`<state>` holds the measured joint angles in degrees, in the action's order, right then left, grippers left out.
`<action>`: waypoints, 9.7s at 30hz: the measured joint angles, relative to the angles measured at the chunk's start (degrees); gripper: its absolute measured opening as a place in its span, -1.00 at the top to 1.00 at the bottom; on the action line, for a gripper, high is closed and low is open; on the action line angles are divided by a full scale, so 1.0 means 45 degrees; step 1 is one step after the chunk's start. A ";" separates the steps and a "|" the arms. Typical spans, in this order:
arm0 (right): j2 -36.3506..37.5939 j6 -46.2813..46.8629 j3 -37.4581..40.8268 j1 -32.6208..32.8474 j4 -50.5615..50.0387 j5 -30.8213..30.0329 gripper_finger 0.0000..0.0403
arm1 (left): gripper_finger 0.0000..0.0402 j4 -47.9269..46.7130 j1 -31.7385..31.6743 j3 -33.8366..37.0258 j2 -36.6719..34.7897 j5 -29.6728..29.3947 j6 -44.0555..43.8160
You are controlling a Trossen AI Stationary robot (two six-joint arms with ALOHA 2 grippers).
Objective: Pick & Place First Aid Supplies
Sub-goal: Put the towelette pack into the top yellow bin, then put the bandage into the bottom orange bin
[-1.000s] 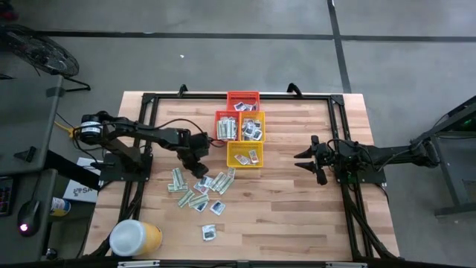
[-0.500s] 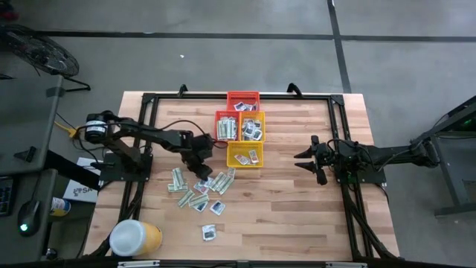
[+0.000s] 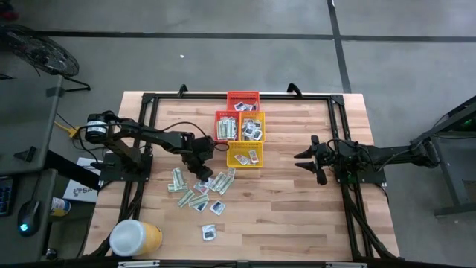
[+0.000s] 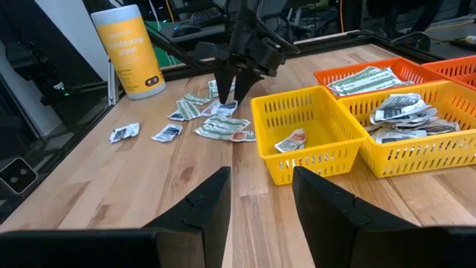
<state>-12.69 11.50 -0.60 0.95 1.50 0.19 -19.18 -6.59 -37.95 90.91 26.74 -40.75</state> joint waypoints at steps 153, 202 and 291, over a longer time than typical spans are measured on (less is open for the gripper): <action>-0.0015 -0.0004 -0.0003 0.0000 -0.0004 0.0000 0.31 | 0.21 -0.2557 -0.1313 -0.1263 -0.3109 -0.3530 0.1047; -0.0015 -0.0004 0.0001 0.0000 0.0000 -0.0005 0.31 | 0.21 -0.8051 0.0641 -0.0238 -0.3565 -0.5312 -0.0567; -0.0019 -0.0004 -0.0001 0.0000 -0.0002 0.0000 0.31 | 1.00 -0.6965 -0.2263 -0.5959 -0.0783 -0.7557 0.6867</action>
<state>-12.78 11.49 -0.61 0.95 1.49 0.19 -50.53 -16.77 -64.77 87.39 -7.27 -9.85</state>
